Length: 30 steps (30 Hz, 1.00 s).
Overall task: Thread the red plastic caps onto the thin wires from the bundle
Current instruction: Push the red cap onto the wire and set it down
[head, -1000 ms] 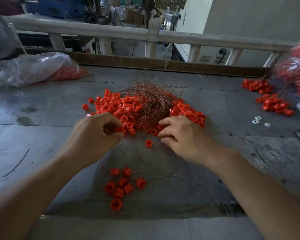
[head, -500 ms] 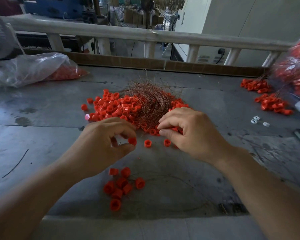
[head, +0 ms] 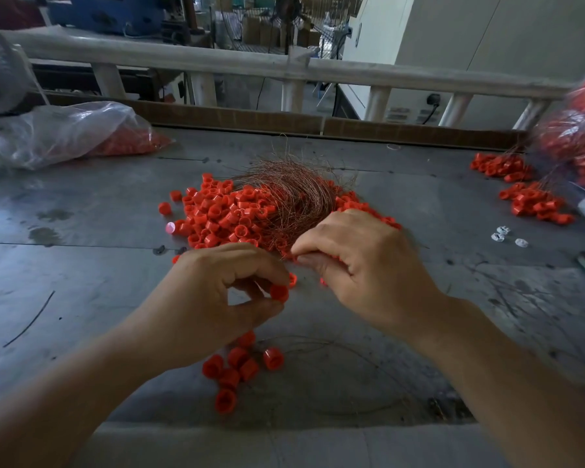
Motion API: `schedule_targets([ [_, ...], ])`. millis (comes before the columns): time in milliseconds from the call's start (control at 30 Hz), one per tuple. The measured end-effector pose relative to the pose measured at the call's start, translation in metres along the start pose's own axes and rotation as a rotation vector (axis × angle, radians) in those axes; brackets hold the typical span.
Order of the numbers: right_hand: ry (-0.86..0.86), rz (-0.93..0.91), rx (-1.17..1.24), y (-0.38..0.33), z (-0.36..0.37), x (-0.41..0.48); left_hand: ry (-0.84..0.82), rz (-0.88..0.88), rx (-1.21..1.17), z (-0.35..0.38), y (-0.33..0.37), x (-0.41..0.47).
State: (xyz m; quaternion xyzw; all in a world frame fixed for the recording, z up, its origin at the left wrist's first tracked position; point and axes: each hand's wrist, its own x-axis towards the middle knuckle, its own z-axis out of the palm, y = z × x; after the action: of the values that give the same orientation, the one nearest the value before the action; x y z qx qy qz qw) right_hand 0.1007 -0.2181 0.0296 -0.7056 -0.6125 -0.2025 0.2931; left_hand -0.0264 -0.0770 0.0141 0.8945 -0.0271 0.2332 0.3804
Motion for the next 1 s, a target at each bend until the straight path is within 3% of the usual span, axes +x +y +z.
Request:
schedule_targets([
  [133, 0.145, 0.168, 0.133, 0.008, -0.017, 0.005, 0.138, -0.222, -0.445, -0.003, 0.000, 0.004],
  [267, 0.163, 0.251, 0.345, 0.003, -0.024, 0.006, 0.153, -0.275, -0.579, -0.004, 0.003, 0.005],
  [667, 0.013, 0.253, 0.384, -0.009, -0.019, 0.003, 0.101, -0.304, -0.636, -0.003, 0.007, 0.005],
  [833, -0.008, 0.262, 0.376, -0.011, -0.016, 0.004, 0.158, -0.328, -0.648, -0.002, 0.007, 0.005],
  [1000, -0.011, 0.270, 0.368, -0.012, -0.016, 0.004, 0.184, -0.290, -0.512, -0.002, 0.007, 0.005],
])
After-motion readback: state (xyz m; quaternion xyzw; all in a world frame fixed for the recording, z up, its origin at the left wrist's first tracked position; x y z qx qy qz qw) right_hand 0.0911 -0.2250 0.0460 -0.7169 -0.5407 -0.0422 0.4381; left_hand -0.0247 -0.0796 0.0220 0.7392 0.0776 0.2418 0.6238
